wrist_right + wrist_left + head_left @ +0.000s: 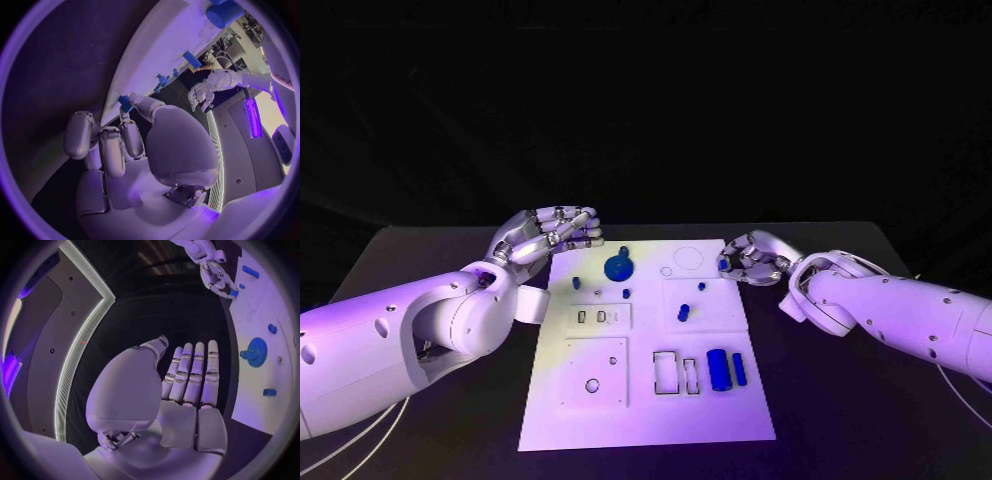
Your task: Assemble the parts on the task board
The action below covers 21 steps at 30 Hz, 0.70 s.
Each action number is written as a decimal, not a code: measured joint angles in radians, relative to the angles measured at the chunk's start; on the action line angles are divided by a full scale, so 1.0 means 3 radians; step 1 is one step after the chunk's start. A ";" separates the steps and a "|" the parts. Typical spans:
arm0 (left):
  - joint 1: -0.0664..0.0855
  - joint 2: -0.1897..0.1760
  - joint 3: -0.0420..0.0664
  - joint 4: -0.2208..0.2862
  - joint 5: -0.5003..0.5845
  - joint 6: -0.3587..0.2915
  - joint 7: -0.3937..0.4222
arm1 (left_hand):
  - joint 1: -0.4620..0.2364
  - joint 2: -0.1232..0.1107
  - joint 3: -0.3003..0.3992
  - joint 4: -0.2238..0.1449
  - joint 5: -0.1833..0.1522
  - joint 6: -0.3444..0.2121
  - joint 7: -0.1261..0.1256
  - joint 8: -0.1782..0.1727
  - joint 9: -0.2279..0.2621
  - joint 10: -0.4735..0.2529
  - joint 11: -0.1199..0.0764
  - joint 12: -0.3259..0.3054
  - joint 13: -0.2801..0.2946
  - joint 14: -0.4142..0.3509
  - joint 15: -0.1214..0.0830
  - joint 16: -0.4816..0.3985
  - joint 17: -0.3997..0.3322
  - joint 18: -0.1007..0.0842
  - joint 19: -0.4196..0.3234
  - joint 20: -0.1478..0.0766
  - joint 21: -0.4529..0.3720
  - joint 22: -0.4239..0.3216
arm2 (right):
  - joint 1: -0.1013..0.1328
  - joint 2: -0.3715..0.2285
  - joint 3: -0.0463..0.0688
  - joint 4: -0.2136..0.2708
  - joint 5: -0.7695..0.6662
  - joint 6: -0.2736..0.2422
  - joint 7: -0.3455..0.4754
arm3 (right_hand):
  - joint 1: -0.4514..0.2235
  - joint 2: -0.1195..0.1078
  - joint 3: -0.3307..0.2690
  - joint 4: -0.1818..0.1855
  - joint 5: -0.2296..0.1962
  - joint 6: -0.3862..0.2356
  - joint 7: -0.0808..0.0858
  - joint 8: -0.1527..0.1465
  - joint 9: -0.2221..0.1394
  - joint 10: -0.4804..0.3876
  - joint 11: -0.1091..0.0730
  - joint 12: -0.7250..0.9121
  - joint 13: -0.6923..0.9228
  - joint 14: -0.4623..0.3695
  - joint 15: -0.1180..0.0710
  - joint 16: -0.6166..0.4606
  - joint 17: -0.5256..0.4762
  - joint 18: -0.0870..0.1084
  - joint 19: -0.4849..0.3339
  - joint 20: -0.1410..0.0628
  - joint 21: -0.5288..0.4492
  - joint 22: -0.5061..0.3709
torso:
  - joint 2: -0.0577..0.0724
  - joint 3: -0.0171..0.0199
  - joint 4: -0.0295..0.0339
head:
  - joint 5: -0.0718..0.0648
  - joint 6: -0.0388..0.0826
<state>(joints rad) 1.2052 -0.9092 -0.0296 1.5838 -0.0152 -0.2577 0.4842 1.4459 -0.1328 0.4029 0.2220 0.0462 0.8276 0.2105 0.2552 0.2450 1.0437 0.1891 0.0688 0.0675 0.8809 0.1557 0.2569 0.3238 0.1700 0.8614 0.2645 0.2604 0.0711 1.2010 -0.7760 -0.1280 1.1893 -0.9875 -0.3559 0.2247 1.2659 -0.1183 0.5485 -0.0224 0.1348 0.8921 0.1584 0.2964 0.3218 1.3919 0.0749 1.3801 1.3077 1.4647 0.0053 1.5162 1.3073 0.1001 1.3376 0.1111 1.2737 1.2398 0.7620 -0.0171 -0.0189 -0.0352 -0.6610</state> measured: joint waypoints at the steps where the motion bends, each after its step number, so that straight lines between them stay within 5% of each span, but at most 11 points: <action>1: 0.0000 0.0000 0.0000 0.0000 0.0000 0.0000 -0.0001 | 0.0000 0.0000 0.0000 0.0000 0.0000 0.0000 0.0000 0.0000 0.0000 0.0000 0.0000 0.0000 0.0000 0.0000 0.0000 0.0000 0.0000 0.0000 0.0000 0.0000 0.0000 0.0000 | -0.0001 -0.0002 0.0000 0.0005 -0.0001 -0.0013 0.0004 | 0.0000 0.0000 0.0000 0.0000 0.0000 0.0008 -0.0008 0.0000 0.0003 0.0000 0.0000 0.0000 0.0000 0.0000 0.0000 0.0000 0.0000 0.0000 0.0000 -0.0001 0.0004 0.0005 | 0.0000 0.0000 0.0000 | 0.0000 0.0000; 12: 0.0000 0.0008 0.0000 -0.0008 0.0000 0.0002 -0.0011 | 0.0000 0.0000 0.0000 0.0000 0.0000 0.0000 0.0000 0.0000 0.0000 0.0000 0.0000 0.0000 0.0000 0.0000 0.0000 0.0000 0.0000 0.0000 0.0000 0.0000 0.0000 0.0000 | 0.0007 -0.0041 0.0001 0.0102 0.0007 -0.0138 -0.0001 | -0.0016 0.0018 0.0022 -0.0003 -0.0006 0.0050 -0.0026 0.0014 0.0012 0.0012 -0.0012 0.0000 -0.0001 0.0000 0.0000 0.0013 0.0000 0.0000 0.0018 -0.0018 0.0020 0.0013 | -0.0004 0.0000 0.0000 | 0.0008 0.0011; 21: 0.0000 0.0018 0.0000 -0.0040 0.0000 0.0003 -0.0016 | 0.0000 0.0000 0.0010 0.0010 0.0000 0.0000 0.0000 0.0000 0.0003 0.0000 0.0000 0.0000 0.0000 0.0000 0.0000 -0.0013 0.0000 0.0000 0.0000 0.0000 0.0000 0.0000 | 0.0158 -0.0083 0.0008 0.0422 -0.0033 -0.0168 -0.0218 | -0.0011 0.0060 0.0022 -0.0003 -0.0007 0.0049 -0.0026 0.0009 0.0013 0.0012 -0.0012 0.0000 -0.0001 0.0009 -0.0009 0.0013 0.0000 0.0000 0.0018 -0.0018 0.0007 -0.0007 | -0.0011 -0.0005 -0.0005 | 0.0042 0.0015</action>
<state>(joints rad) 1.2052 -0.9038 -0.0296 1.5719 -0.0153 -0.2567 0.4794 1.4460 -0.1328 0.4058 0.2249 0.0463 0.8276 0.2105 0.2552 0.2458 1.0437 0.1891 0.0688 0.0675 0.8809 0.1557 0.2531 0.3239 0.1699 0.8614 0.2645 0.2604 0.0712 1.2483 -0.8009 -0.1255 1.3160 -0.9974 -0.4064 0.1594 1.2627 -0.1003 0.5550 -0.0234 0.1327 0.9069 0.1505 0.2992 0.3256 1.3954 0.0714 1.3801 1.3075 1.4673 0.0027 1.5201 1.3073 0.1001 1.3430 0.1056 1.2758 1.2377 0.7586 -0.0186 -0.0205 -0.0225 -0.6565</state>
